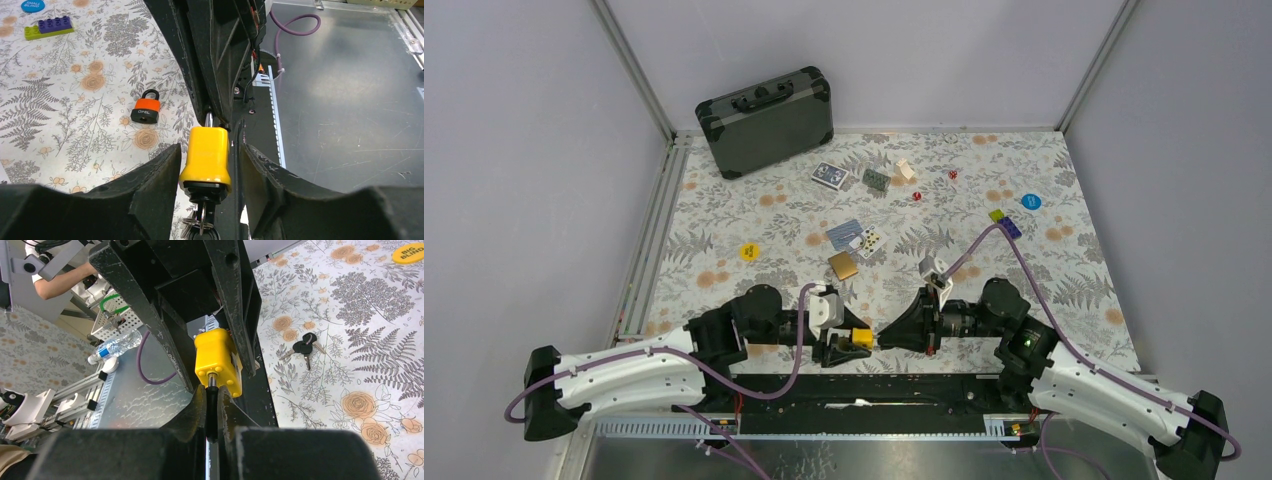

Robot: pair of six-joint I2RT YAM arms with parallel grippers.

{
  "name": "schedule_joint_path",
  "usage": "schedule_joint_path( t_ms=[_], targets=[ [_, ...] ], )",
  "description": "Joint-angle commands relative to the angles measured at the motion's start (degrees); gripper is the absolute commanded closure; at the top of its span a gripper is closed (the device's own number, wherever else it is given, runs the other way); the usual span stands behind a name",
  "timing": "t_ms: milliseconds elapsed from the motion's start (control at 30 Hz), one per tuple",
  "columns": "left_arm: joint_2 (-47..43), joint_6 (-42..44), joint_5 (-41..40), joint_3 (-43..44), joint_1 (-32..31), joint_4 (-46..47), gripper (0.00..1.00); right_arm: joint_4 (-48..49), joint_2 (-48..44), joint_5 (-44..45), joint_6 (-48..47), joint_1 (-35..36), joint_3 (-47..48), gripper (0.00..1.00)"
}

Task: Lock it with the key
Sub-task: Lock the lock.

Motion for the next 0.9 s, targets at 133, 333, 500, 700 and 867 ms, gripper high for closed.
schedule_joint_path(
  t_ms=[133,333,500,700,867],
  targets=[
    [0.7,-0.7,1.9,2.1,-0.2,4.3,0.57,8.6,-1.6,-0.3,1.7,-0.1,-0.2,1.0],
    [1.6,-2.2,2.9,2.1,-0.2,5.3,0.95,7.8,-2.7,1.9,1.5,0.0,-1.1,0.98],
    [-0.2,-3.2,4.0,0.6,-0.2,7.5,1.0,5.5,-6.0,5.1,-0.9,-0.1,-1.3,0.49],
    [-5.4,-2.8,0.8,-1.8,-0.2,8.5,1.0,0.8,-9.3,6.2,-4.3,-0.1,-0.5,0.29],
    [-7.1,-2.6,-0.5,-2.4,-0.2,8.2,1.0,1.0,-9.3,4.2,-3.8,-0.1,-0.9,0.37]
  ],
)
